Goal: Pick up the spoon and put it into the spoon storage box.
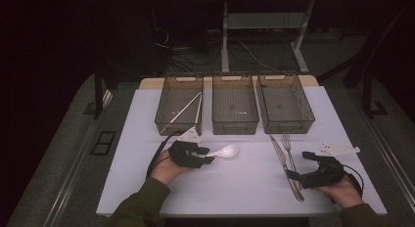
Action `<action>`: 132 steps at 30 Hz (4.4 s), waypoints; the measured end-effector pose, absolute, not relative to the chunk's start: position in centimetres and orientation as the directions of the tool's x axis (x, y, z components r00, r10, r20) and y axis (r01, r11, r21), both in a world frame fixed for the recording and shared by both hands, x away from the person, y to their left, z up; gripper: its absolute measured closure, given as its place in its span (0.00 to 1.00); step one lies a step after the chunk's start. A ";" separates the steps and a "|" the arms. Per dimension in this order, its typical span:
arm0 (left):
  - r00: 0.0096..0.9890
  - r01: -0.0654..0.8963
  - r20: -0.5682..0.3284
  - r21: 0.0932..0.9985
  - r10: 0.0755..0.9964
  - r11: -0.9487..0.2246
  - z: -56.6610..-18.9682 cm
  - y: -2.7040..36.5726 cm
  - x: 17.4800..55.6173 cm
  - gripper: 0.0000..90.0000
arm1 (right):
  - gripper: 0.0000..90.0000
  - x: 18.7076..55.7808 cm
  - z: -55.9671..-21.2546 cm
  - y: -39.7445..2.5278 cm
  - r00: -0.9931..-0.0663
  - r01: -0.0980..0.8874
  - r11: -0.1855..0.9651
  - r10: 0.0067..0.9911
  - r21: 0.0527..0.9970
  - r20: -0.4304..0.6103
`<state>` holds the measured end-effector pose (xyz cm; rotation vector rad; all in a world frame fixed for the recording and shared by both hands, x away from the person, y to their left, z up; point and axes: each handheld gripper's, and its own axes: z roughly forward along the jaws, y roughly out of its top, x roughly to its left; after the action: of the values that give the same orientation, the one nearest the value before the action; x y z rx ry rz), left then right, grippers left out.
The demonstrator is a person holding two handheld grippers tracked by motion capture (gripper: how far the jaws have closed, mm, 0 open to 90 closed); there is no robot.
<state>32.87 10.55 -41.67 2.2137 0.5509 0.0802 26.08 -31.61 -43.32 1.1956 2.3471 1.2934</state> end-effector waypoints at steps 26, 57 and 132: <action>0.930 0.328 -0.144 0.738 0.337 -0.590 -42.9 6.6 37.2 0.38 | 0.01 26.1 -43.4 -31.6 -0.654 0.555 0.294 0.733 0.778 0.190; 0.941 0.299 -0.092 0.673 0.325 -0.677 -44.5 5.3 36.8 0.60 | 0.01 26.1 -43.4 -31.6 -0.652 0.556 0.295 0.735 0.777 0.187; 0.949 0.222 -0.004 0.718 0.315 -0.659 -39.7 5.0 36.0 0.93 | 0.01 26.1 -43.4 -31.6 -0.657 0.542 0.299 0.733 0.785 0.174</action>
<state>35.97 5.02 -39.72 2.3152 0.3767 0.1537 26.13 -31.63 -43.40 1.1740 2.3475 1.2847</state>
